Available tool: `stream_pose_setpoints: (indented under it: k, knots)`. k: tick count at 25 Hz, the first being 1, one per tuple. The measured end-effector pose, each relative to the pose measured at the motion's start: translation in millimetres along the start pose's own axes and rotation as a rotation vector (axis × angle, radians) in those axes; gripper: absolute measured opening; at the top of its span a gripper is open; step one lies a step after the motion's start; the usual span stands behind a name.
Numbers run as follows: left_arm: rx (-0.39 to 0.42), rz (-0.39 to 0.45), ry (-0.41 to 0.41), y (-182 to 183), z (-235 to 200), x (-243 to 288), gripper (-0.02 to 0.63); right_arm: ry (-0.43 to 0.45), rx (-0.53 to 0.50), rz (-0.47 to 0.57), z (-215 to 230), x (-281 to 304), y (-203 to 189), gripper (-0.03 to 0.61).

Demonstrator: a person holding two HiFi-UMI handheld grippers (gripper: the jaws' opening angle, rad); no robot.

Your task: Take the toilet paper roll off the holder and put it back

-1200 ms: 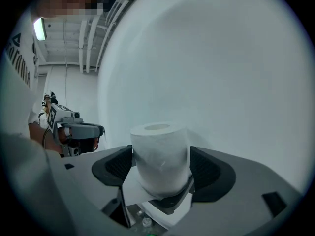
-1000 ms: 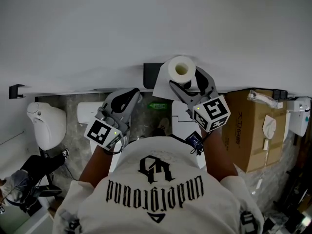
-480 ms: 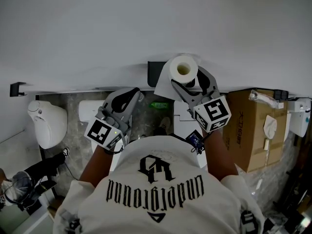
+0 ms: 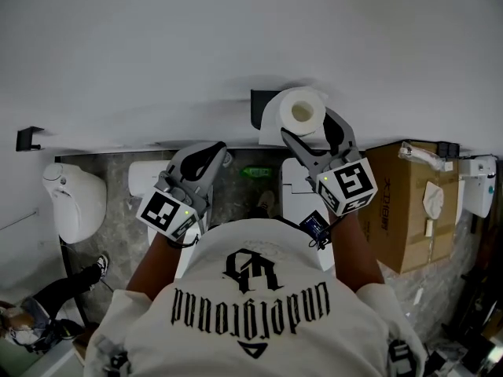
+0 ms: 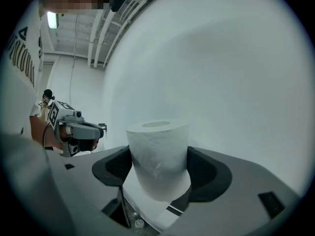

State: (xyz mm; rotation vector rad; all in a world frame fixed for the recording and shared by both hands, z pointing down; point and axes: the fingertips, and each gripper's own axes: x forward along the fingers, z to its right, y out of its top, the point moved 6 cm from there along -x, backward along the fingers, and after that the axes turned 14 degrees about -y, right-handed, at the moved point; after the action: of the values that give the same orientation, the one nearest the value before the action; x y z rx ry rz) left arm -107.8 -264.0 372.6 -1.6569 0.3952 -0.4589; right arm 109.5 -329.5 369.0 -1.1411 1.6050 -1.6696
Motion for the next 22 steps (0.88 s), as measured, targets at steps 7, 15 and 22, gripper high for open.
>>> stream_pose_setpoints:
  k: [7, 15, 22]
  knots:
    - [0.047, 0.041, -0.029, 5.3, 15.5, -31.4, 0.014, -0.029, -0.028, 0.019, -31.5, -27.9, 12.9, 0.321]
    - [0.068, 0.072, -0.056, 9.2, 39.9, -73.1, 0.014, -0.063, -0.041, 0.048, -74.8, -62.4, 21.7, 0.321]
    - [0.08, 0.079, -0.066, 6.0, 64.8, -119.9, 0.014, -0.088, -0.055, 0.071, -119.8, -94.1, 27.3, 0.321]
